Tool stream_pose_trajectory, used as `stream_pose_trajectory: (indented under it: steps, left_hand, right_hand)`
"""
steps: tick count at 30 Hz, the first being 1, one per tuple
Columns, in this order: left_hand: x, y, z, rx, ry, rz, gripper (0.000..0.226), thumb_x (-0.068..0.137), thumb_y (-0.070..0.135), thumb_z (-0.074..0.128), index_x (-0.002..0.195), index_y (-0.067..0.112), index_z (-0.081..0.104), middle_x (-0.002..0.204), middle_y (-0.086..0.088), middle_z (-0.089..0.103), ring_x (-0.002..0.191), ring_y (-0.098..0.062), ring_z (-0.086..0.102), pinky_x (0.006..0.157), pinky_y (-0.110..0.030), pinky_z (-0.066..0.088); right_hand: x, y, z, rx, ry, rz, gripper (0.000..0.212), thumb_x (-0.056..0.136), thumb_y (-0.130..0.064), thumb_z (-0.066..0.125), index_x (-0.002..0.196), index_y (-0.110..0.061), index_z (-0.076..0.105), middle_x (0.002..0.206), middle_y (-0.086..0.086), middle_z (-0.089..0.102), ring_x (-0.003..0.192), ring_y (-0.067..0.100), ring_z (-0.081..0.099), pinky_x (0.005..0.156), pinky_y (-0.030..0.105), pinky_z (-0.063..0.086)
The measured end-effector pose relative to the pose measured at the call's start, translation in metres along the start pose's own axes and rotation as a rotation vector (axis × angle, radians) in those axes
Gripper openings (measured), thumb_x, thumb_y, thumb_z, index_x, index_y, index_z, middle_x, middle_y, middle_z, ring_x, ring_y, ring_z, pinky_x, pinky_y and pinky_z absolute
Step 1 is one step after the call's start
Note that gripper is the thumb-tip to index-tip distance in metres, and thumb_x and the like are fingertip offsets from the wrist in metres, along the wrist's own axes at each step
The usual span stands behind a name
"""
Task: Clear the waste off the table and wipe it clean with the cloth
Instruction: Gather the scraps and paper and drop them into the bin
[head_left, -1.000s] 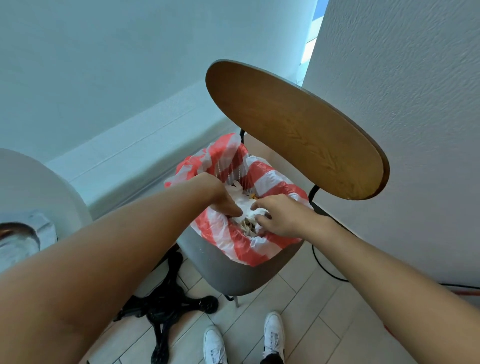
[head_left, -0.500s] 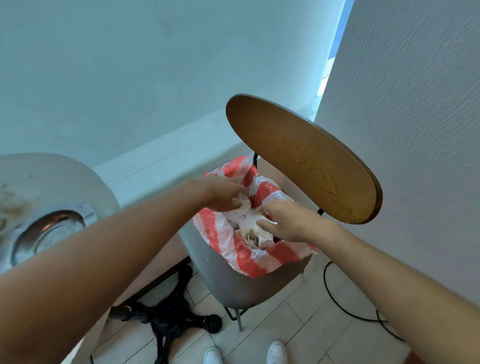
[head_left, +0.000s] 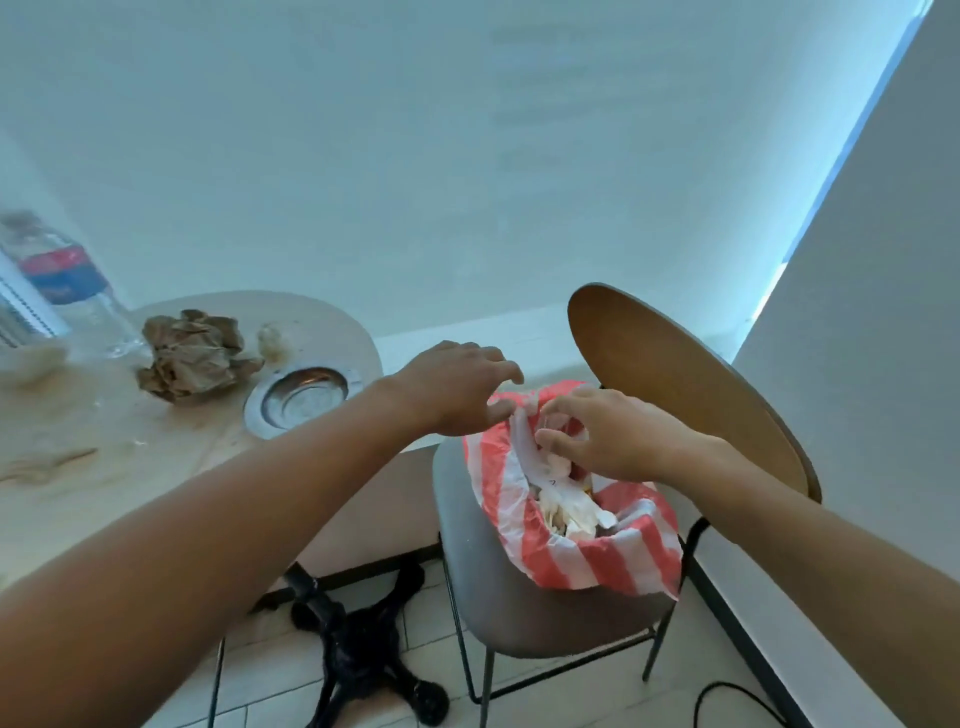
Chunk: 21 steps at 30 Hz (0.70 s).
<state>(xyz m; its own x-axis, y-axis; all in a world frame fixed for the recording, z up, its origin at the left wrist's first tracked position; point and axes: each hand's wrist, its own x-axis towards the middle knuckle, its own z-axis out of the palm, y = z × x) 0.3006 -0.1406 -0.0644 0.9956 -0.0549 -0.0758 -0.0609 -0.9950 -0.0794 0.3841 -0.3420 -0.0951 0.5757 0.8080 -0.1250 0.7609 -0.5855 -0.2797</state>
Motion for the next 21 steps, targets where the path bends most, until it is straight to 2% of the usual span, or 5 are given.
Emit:
stream_pose_trajectory:
  steps: [8, 17, 21]
  left_hand:
    - [-0.085, -0.053, -0.023, -0.073, 0.123, -0.214, 0.042, 0.098, 0.050, 0.046, 0.135, 0.034, 0.054, 0.143, 0.007, 0.052, 0.128, -0.018, 0.051, 0.109, -0.039, 0.034]
    - [-0.188, -0.111, -0.027, -0.114, 0.256, -0.282, 0.039, 0.094, 0.050, 0.052, 0.129, 0.035, 0.058, 0.137, 0.009, 0.057, 0.124, -0.016, 0.054, 0.105, -0.042, 0.042]
    - [-0.242, -0.143, -0.022, -0.123, 0.289, -0.300, 0.038, 0.094, 0.045, 0.056, 0.130, 0.033, 0.059, 0.139, 0.011, 0.055, 0.127, -0.013, 0.052, 0.104, -0.036, 0.039]
  right_hand:
    - [0.017, -0.081, -0.020, -0.065, 0.028, -0.148, 0.055, 0.093, -0.070, 0.043, 0.139, -0.040, 0.049, 0.147, -0.012, 0.048, 0.127, 0.013, 0.051, 0.105, 0.039, 0.043]
    - [0.030, -0.172, -0.015, -0.060, 0.085, -0.251, 0.055, 0.091, -0.071, 0.045, 0.136, -0.041, 0.051, 0.144, -0.012, 0.052, 0.125, 0.015, 0.054, 0.103, 0.045, 0.046]
    - [0.035, -0.221, -0.009, -0.063, 0.098, -0.263, 0.050, 0.091, -0.068, 0.050, 0.134, -0.042, 0.054, 0.141, -0.012, 0.053, 0.122, 0.015, 0.055, 0.102, 0.043, 0.046]
